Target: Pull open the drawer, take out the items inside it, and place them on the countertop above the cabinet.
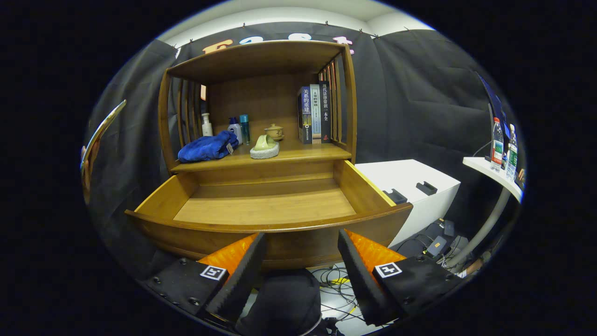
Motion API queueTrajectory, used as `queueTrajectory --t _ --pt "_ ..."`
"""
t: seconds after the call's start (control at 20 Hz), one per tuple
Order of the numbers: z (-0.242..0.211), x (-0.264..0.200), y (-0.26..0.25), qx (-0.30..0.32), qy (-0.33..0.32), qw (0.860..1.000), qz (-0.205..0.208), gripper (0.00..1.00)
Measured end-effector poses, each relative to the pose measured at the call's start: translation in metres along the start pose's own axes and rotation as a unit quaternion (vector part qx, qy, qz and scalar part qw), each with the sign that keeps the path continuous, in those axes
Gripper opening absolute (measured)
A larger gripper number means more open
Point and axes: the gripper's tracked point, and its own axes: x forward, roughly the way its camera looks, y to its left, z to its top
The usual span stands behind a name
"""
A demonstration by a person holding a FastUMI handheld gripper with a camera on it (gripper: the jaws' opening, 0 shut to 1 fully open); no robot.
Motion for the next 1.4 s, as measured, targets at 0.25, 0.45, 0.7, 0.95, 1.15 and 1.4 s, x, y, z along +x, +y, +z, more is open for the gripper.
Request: queueTrajectory --t 0.25,0.45,0.7,0.95,1.15,1.4 --pt "-0.012 0.012 0.011 -0.011 0.011 1.000 0.004 1.00" --pt "-0.018 0.017 0.023 -0.024 0.015 1.000 0.013 0.98" --pt "-0.016 0.027 0.025 -0.036 0.017 0.999 0.016 0.96" --pt "-0.010 0.035 0.024 -0.033 0.014 0.999 0.021 0.96" --pt "-0.006 0.042 0.024 -0.035 0.012 0.999 0.017 0.96" --pt "0.006 0.062 0.028 -0.030 0.009 0.999 0.016 0.96"
